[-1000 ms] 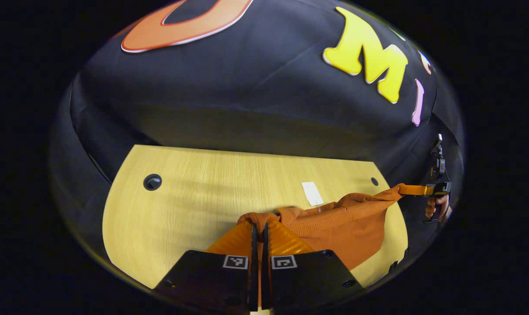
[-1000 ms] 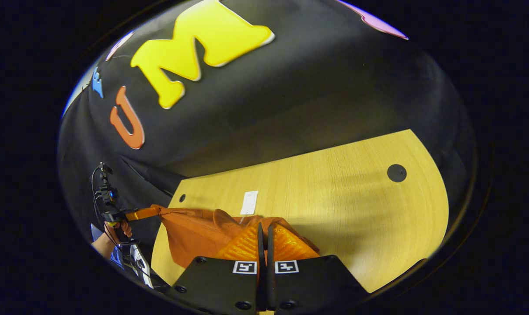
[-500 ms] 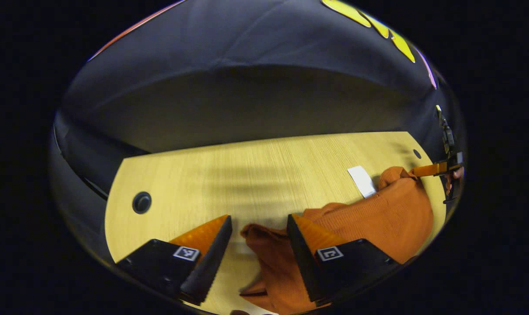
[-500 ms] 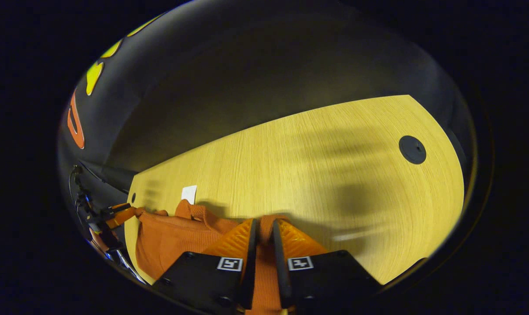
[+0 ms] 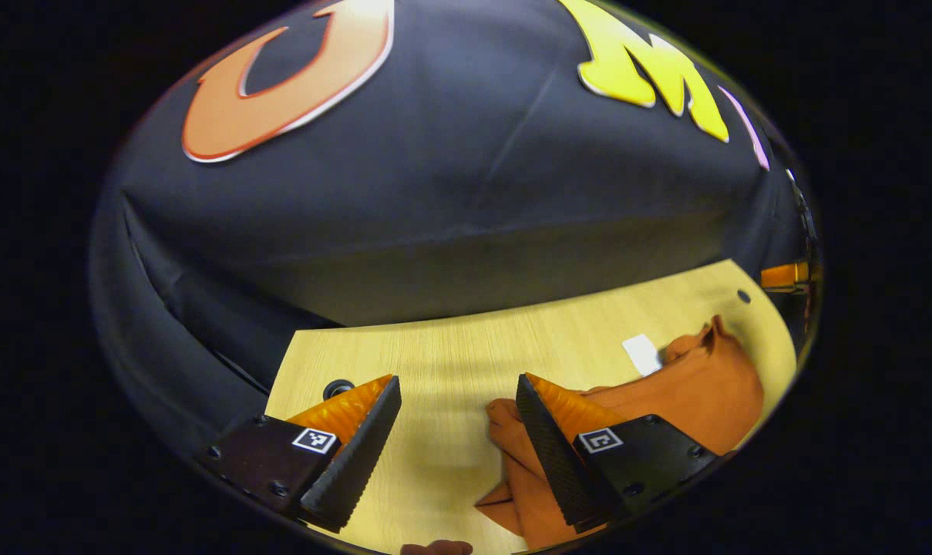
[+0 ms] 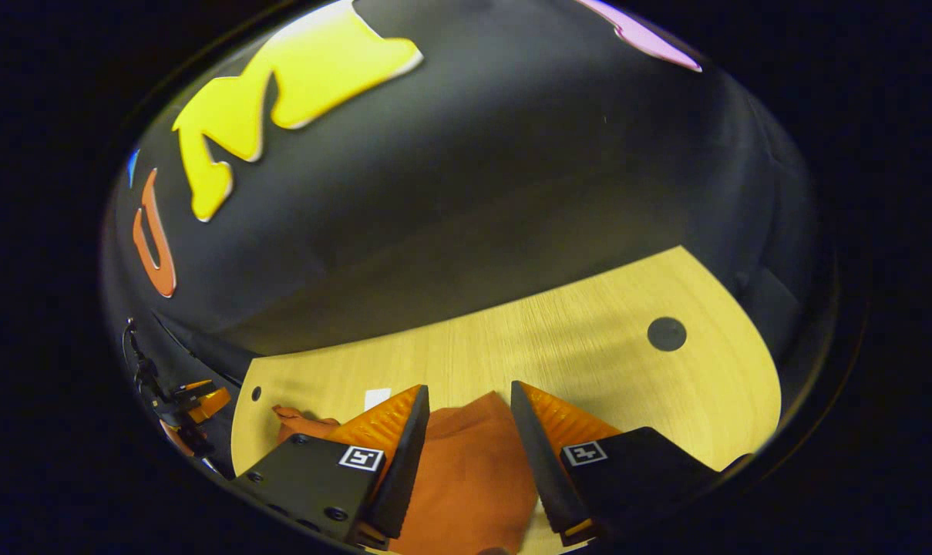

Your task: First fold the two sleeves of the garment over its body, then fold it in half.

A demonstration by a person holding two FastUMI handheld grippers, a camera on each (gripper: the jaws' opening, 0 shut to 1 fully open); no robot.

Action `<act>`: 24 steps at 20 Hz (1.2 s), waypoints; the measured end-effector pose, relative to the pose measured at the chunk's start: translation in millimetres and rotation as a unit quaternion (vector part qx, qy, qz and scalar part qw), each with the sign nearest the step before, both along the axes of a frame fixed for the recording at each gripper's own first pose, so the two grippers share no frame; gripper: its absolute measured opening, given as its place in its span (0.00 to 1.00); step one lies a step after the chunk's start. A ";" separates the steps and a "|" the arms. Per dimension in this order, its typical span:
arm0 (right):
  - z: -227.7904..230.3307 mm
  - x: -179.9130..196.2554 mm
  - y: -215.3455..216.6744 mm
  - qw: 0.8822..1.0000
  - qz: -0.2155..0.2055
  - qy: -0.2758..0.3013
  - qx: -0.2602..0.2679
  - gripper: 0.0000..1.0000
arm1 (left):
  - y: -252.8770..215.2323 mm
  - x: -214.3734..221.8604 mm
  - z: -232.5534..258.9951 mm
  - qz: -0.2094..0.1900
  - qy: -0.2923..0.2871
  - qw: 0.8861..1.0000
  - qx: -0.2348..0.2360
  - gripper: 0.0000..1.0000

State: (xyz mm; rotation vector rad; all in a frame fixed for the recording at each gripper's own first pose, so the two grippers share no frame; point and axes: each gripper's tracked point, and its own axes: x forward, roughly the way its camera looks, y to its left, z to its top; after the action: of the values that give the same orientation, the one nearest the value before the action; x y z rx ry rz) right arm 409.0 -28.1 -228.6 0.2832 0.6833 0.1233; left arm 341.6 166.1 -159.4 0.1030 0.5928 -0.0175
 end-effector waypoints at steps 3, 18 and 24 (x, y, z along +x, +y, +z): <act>74.2 -43.4 13.0 0.996 -0.001 -0.079 -0.041 0.67 | -3.3 -32.2 62.6 0.030 -0.077 0.997 -0.008 0.97; 234.5 -320.1 78.7 0.947 -0.011 -0.309 -0.093 0.85 | -108.1 -273.4 226.1 0.025 -0.312 0.946 -0.088 0.98; 213.4 -378.1 76.5 0.935 0.000 -0.332 -0.123 0.87 | -132.5 -323.6 185.8 0.017 -0.307 0.949 -0.076 0.98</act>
State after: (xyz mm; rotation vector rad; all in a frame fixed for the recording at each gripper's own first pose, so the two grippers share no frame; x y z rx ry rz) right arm 30.8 48.4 -15.2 -0.0094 0.0216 0.1229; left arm 18.0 33.6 26.4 -0.0534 -0.0316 0.0032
